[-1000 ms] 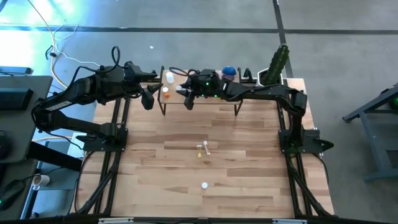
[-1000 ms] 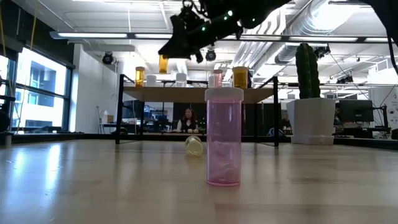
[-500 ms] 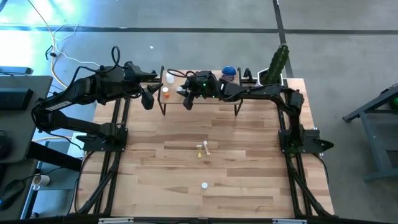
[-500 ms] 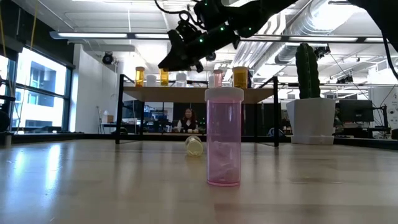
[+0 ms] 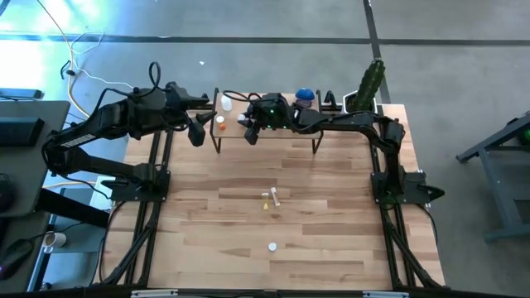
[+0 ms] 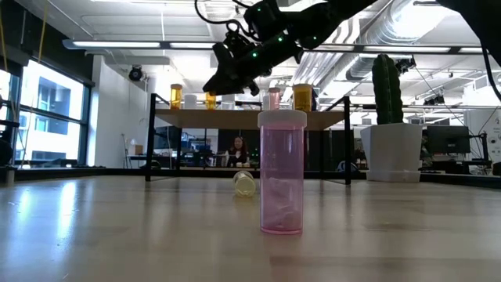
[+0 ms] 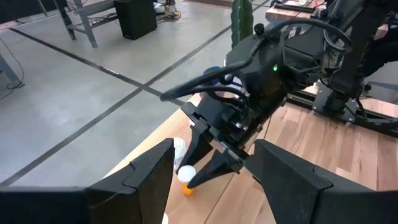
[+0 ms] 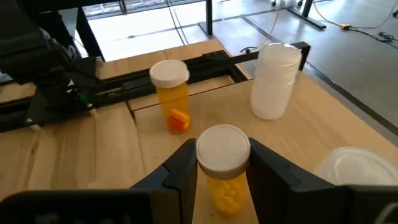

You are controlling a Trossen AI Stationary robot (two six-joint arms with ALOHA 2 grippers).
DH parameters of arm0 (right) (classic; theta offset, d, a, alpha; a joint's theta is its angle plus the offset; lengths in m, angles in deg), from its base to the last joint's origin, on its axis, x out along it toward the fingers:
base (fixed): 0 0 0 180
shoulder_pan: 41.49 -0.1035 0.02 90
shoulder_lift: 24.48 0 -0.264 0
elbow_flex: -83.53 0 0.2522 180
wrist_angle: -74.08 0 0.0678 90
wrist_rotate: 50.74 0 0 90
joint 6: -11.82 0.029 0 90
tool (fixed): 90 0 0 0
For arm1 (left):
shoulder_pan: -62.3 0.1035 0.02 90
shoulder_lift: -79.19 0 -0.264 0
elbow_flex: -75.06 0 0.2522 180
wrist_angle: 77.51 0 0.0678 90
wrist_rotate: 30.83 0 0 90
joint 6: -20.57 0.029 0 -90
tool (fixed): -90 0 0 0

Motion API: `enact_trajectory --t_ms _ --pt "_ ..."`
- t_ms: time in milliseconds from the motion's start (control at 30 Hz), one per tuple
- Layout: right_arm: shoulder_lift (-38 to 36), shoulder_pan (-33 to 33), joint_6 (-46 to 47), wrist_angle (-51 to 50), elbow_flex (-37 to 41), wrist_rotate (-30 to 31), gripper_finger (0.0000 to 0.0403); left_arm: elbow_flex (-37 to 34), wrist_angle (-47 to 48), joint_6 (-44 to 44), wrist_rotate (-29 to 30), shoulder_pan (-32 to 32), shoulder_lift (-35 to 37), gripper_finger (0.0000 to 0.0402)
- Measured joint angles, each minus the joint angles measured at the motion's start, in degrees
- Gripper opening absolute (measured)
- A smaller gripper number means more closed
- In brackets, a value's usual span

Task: Pick and place medicine bottles onto shelf by color
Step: Put the orange pill bottle on the shelf

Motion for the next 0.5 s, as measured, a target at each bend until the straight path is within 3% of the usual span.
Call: enact_trajectory --t_ms 500 --pt "-0.1 0.1 0.8 0.0 0.0 0.0 0.0167 0.0 1.8 0.0 0.0 0.0 0.0 0.0213"
